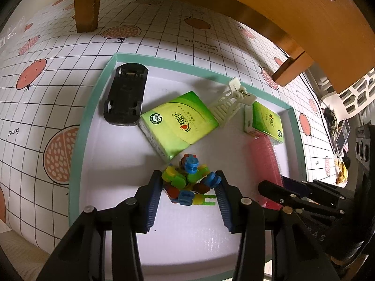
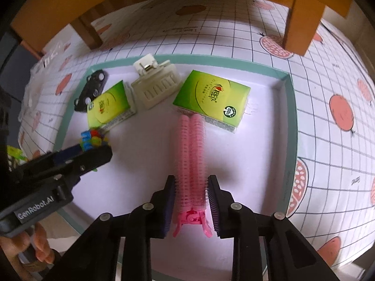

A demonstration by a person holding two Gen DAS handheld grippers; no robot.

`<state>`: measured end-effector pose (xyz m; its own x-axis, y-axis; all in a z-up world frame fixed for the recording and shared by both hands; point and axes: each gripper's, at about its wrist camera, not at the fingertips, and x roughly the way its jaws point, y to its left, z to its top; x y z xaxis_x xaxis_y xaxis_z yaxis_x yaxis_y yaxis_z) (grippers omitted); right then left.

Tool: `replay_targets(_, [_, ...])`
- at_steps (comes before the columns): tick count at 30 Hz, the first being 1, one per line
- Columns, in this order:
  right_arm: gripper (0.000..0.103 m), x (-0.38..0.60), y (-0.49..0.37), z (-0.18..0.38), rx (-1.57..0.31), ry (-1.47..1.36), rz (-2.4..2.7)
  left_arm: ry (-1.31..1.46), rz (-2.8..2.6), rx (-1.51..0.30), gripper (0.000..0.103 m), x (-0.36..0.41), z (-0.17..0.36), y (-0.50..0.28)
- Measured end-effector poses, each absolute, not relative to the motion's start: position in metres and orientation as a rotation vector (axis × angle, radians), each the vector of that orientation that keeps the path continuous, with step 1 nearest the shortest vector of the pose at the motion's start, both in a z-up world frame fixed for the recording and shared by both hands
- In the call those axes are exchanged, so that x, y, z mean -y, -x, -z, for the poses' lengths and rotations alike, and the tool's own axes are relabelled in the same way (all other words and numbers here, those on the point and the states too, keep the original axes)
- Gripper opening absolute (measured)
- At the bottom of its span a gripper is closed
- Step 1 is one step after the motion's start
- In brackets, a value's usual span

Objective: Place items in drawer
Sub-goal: 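Grasp the toy blocks with left tool while right tool lifts the pink roller, then carry the toy blocks with left tool while right tool carries the roller to the drawer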

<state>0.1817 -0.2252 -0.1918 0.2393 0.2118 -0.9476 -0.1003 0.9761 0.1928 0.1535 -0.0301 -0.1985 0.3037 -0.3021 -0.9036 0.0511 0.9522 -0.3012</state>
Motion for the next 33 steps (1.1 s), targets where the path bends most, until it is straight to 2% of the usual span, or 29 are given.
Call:
replay_targets(9, [0.029,0.232,-0.175,0.186,-1.321,-0.213,-0.24,0.255,0.23,-1.236,0.046,0.025,0.194,-0.151])
replay_targets(20, [0.029,0.233,-0.154,0.135,-1.156,-0.244,-0.319,0.283,0.24,-1.151,0.046,0.01,0.162,-0.136])
replay_targets(27, [0.029,0.233,-0.151,0.085,-1.01,-0.284,-0.345,0.313,0.273,-1.021,0.046,0.004,0.114,-0.123])
replay_targets(33, [0.029,0.24,-0.155,0.018,-0.871,-0.308,-0.379,0.347,0.308,-0.828,0.046,-0.009,0.038,-0.124])
